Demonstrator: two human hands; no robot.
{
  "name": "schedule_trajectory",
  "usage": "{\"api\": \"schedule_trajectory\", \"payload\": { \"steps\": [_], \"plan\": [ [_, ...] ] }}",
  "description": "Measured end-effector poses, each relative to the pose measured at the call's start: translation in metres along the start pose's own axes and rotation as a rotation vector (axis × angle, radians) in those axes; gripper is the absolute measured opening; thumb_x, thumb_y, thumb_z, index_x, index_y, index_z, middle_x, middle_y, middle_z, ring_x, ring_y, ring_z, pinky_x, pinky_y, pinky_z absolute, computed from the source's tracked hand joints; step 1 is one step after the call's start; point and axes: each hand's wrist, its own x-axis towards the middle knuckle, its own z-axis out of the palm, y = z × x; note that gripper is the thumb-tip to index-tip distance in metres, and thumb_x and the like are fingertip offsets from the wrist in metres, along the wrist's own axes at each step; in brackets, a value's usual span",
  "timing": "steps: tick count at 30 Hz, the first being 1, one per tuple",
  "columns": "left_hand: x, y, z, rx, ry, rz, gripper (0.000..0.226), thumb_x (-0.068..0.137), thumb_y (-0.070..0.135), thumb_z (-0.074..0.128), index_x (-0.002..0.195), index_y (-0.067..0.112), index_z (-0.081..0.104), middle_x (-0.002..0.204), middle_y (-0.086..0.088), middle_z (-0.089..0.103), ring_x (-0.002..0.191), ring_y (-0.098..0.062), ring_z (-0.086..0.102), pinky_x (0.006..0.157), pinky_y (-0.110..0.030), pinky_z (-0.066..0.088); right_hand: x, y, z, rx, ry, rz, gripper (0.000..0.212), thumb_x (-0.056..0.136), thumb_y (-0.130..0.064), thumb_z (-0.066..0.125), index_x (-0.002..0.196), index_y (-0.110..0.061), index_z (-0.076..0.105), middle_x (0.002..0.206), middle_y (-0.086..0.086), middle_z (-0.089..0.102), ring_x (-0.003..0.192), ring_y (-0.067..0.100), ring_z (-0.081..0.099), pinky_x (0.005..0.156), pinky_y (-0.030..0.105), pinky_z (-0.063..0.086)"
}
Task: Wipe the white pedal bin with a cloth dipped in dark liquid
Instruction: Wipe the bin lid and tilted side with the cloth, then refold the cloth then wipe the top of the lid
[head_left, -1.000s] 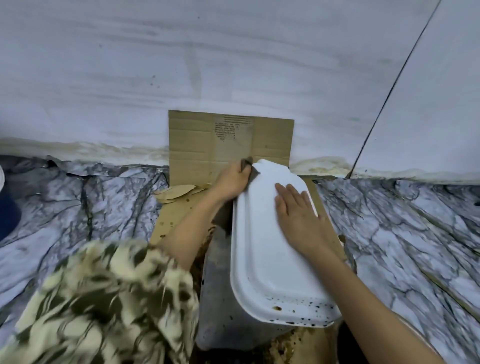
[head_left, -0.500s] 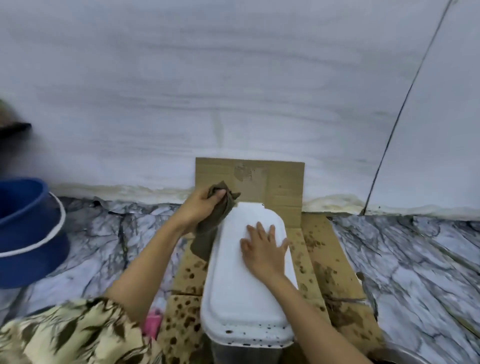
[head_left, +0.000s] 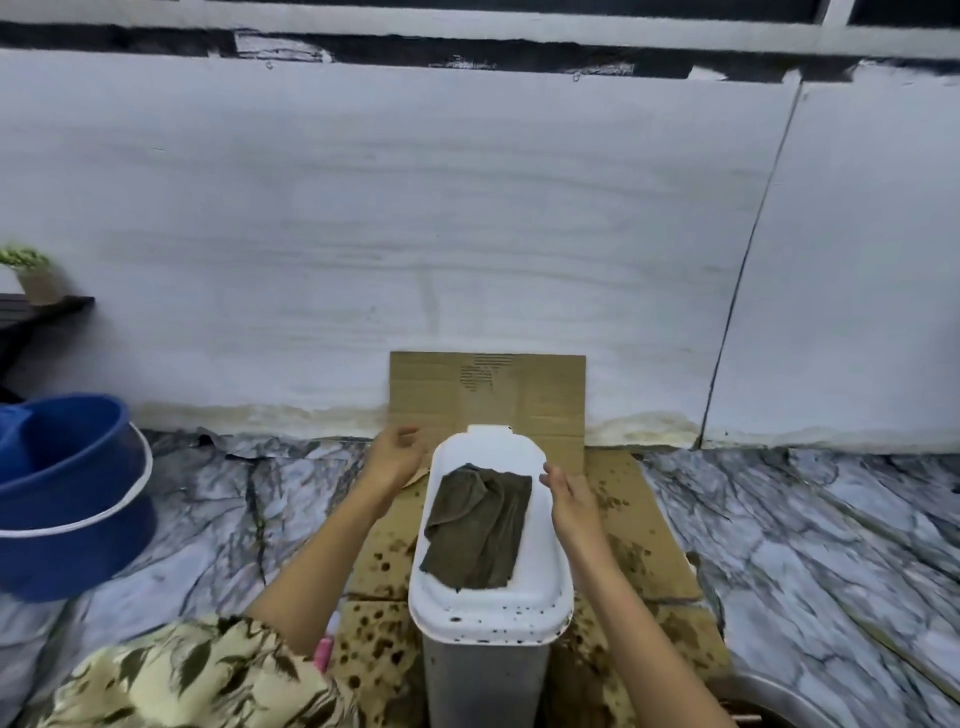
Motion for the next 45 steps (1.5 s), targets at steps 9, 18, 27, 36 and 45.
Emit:
{"api": "schedule_trajectory", "payload": {
  "steps": [9, 18, 27, 36, 45],
  "plan": [
    [-0.061, -0.024, 0.033, 0.807, -0.343, 0.51, 0.064, 0.072, 0.063, 0.064, 0.125, 0.028, 0.056, 0.123, 0.008, 0.056, 0.117, -0.012, 0.049, 0.096, -0.028, 0.04, 0.002, 0.012, 0.003, -0.11, 0.035, -0.036, 0.04, 0.103, -0.028, 0.034, 0.119, -0.001, 0.058, 0.124, 0.017, 0.059, 0.114, 0.025, 0.055, 0.096, 0.037, 0.041],
    [-0.042, -0.029, 0.003, 0.311, -0.077, 0.255, 0.033, 0.082, -0.003, 0.059, 0.062, 0.023, 0.062, 0.073, -0.001, 0.067, 0.061, -0.015, 0.064, 0.061, -0.023, 0.056, 0.03, 0.021, -0.008, -0.357, -0.051, -0.06, 0.037, 0.102, -0.027, 0.036, 0.136, -0.019, 0.049, 0.141, 0.003, 0.049, 0.129, 0.021, 0.044, 0.101, 0.033, 0.037],
    [-0.072, -0.03, 0.038, 0.944, -0.378, 0.665, 0.065, 0.061, 0.076, 0.062, 0.112, 0.036, 0.064, 0.105, 0.012, 0.047, 0.098, -0.009, 0.039, 0.074, -0.023, 0.034, 0.057, 0.03, 0.009, -0.74, -0.199, -0.085, 0.049, 0.101, -0.01, 0.028, 0.141, -0.035, 0.041, 0.153, 0.01, 0.029, 0.14, 0.035, 0.024, 0.112, 0.055, 0.022],
    [-0.068, -0.025, 0.012, 1.135, -0.19, 0.752, 0.032, 0.092, 0.035, 0.048, 0.115, 0.022, 0.066, 0.121, 0.002, 0.05, 0.115, -0.02, 0.04, 0.095, -0.031, 0.041, 0.048, 0.034, 0.0, -0.919, -0.201, -0.184, 0.044, 0.103, -0.019, 0.03, 0.137, -0.044, 0.043, 0.16, 0.001, 0.009, 0.147, 0.028, -0.008, 0.115, 0.056, -0.002],
    [-0.075, 0.007, -0.012, 1.138, 0.006, 0.964, 0.009, 0.079, 0.015, 0.067, 0.082, 0.008, 0.072, 0.088, -0.004, 0.068, 0.082, -0.024, 0.061, 0.068, -0.033, 0.054, 0.019, 0.018, -0.003, -0.784, -0.135, -0.252, 0.039, 0.095, -0.02, 0.048, 0.128, -0.04, 0.055, 0.159, -0.006, 0.015, 0.148, 0.024, -0.001, 0.116, 0.055, -0.001]
  ]
}}
